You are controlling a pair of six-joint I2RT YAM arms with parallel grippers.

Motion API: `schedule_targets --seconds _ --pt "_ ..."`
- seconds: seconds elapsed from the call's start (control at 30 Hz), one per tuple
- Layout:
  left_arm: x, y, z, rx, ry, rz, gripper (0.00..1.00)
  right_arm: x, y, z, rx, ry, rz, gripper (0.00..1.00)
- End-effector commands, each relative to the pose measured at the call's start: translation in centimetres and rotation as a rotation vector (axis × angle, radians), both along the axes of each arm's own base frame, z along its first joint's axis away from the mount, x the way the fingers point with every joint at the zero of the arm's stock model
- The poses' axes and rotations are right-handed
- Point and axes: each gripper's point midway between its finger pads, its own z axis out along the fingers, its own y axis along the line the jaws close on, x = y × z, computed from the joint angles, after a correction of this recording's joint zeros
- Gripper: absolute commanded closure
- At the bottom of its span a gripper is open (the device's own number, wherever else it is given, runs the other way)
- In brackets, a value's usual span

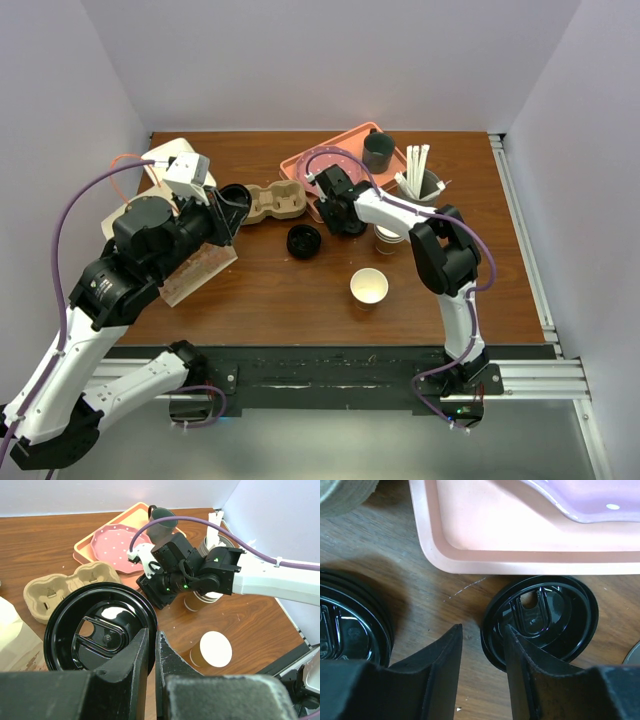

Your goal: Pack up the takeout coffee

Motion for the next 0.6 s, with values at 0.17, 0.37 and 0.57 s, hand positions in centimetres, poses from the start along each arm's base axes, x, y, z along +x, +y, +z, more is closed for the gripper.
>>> schedule_targets --seconds 0.17,0.37,0.57 --pt "0.0 0.7 1.8 -0.006 -0.049 0.022 1.0 0.8 -0.2 1.2 -0.016 -0.054 -0.015 0.72" --pt "0.0 0.8 1.9 -0.001 -0.055 0.024 1.0 0.7 -0.3 1.0 -0.018 -0.049 -0.023 0.77" --pt "-0.1 0.9 2.0 0.005 -0.063 0.022 1.0 0.8 -0.2 2.2 0.001 -0.061 -0.035 0.89"
